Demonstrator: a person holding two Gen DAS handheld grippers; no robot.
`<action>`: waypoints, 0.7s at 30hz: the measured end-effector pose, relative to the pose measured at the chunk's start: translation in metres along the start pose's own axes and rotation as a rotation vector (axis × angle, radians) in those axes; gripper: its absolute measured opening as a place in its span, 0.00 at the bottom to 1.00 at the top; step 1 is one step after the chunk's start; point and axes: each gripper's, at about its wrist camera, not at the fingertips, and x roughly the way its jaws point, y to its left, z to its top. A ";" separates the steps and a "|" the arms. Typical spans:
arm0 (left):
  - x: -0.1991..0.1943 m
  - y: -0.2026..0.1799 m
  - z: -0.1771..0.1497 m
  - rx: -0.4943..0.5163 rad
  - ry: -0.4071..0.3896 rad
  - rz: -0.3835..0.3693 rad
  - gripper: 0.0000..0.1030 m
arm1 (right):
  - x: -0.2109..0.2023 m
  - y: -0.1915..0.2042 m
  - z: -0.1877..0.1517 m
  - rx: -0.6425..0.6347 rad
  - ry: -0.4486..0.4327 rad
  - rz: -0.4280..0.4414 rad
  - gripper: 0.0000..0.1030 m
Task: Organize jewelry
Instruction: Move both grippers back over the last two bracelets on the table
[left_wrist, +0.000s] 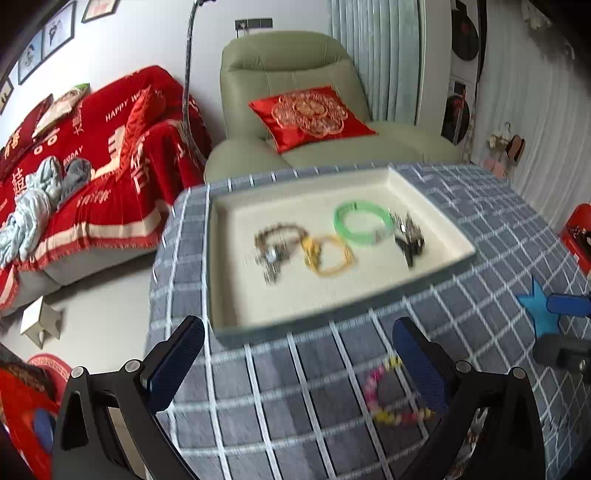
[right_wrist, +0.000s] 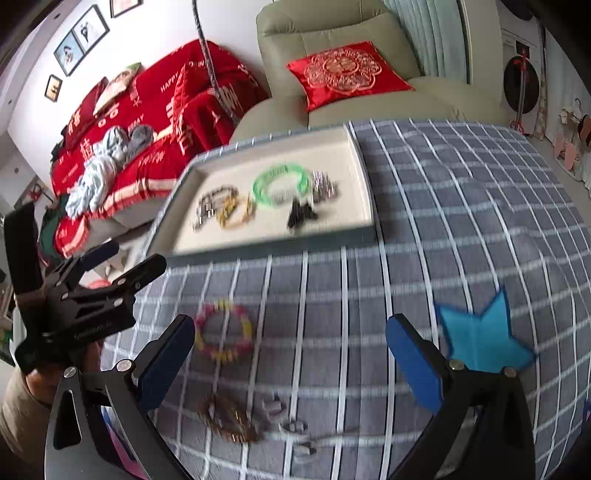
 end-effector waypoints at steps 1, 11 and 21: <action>0.003 -0.001 -0.004 -0.001 0.014 -0.001 1.00 | 0.001 0.001 -0.008 -0.007 0.013 -0.004 1.00; 0.017 -0.012 -0.036 0.013 0.077 0.003 1.00 | 0.005 0.014 -0.058 -0.067 0.074 -0.015 1.00; 0.029 -0.027 -0.042 0.068 0.106 0.010 1.00 | 0.011 0.029 -0.069 -0.128 0.081 -0.067 1.00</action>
